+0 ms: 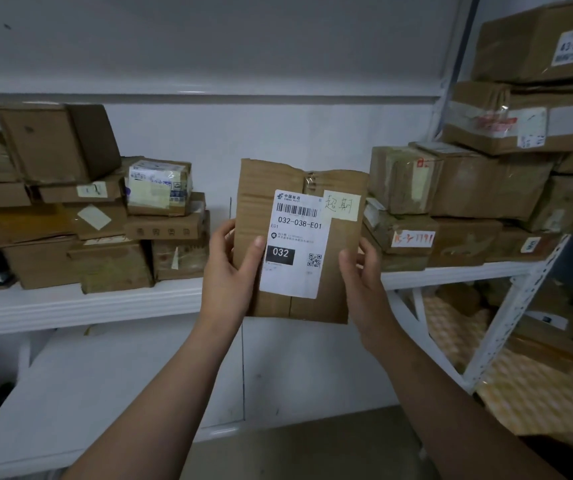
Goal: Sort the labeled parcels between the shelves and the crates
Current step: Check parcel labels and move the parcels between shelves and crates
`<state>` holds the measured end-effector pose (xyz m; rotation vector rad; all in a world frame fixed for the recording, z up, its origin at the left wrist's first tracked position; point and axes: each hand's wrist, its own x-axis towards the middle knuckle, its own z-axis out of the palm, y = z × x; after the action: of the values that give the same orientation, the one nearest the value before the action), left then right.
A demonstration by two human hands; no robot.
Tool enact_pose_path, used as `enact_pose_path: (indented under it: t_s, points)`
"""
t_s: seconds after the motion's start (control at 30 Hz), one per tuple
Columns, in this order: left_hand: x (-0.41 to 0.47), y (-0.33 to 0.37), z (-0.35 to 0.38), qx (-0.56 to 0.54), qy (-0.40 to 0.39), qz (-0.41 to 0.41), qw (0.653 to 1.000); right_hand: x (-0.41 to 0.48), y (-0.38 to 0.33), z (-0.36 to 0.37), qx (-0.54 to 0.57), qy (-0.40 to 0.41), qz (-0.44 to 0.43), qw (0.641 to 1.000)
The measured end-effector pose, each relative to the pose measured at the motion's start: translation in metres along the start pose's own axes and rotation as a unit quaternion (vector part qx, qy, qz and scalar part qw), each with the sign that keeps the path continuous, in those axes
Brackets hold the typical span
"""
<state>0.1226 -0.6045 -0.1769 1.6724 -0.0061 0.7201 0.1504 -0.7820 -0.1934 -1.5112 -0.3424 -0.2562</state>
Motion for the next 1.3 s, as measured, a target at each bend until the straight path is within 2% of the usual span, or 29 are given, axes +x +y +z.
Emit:
enact_pose_path:
  t_s: [0.2, 0.63, 0.87, 0.97, 1.3]
  points:
    - [-0.019, 0.0, -0.027, -0.033, 0.01, 0.007, 0.999, -0.024, -0.009, 0.02, 0.03, 0.036, -0.018, 0.999]
    - [-0.048, 0.013, -0.061, -0.065, -0.037, 0.006, 0.997, -0.078, -0.031, 0.039, 0.005, 0.083, -0.024, 0.996]
    - [-0.082, 0.018, -0.053, -0.081, -0.105, 0.003, 0.991, -0.122, -0.035, 0.021, -0.002, 0.119, -0.034, 0.992]
    - [-0.102, 0.016, -0.04, -0.089, -0.141, 0.02, 0.986, -0.147, -0.033, 0.003, -0.02, 0.162, -0.029, 0.986]
    - [-0.194, 0.012, 0.048, -0.087, -0.281, -0.031, 0.955, -0.254, -0.021, -0.092, -0.04, 0.279, 0.057, 0.958]
